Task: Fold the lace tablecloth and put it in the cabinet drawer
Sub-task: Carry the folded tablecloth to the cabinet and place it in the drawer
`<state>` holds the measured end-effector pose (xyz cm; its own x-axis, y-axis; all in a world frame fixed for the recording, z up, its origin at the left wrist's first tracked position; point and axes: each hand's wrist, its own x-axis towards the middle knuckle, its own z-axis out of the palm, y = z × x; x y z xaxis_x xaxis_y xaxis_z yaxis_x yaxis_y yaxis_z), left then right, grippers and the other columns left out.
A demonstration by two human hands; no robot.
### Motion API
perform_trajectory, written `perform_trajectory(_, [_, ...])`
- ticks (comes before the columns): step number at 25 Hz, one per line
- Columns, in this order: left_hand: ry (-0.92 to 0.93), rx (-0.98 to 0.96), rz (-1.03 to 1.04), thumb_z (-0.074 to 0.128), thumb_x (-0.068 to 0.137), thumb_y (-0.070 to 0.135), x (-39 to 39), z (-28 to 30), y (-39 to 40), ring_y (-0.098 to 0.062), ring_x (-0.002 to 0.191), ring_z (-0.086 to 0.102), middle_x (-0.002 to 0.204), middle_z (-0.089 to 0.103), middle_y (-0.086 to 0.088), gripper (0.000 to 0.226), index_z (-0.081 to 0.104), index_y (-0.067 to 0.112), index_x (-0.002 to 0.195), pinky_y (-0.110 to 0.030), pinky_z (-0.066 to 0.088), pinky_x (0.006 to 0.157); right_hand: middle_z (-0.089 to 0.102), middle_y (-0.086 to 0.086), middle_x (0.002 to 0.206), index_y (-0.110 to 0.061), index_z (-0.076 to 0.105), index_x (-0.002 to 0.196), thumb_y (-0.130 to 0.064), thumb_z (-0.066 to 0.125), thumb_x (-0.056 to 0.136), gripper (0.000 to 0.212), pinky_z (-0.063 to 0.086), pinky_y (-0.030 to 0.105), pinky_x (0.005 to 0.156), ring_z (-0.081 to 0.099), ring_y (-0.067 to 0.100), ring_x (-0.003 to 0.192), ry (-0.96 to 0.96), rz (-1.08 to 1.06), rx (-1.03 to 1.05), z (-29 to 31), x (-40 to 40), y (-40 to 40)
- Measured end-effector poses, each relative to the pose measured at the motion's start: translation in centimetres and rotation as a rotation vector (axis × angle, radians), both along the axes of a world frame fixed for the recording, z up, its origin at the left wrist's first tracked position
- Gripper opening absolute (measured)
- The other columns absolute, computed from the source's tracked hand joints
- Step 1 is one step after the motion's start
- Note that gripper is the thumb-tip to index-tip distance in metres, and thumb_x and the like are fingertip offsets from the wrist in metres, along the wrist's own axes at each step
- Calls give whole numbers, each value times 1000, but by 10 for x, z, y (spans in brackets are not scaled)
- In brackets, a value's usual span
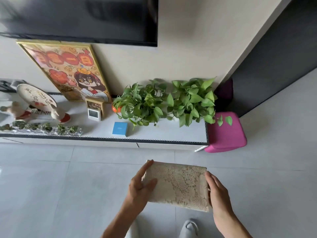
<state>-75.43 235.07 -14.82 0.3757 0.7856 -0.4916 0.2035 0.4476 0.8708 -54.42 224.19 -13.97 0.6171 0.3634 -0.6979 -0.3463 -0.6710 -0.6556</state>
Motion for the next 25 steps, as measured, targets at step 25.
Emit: perform_trajectory(25, [-92, -88, -94, 70, 65, -6, -36, -471, 106, -22, 77, 68, 101, 63, -10, 62, 59, 29, 114, -32, 56, 60, 68, 9, 118, -18, 61, 105, -33, 52, 94, 21, 50, 32, 77, 64, 18, 92, -120, -87, 513, -503, 57, 110])
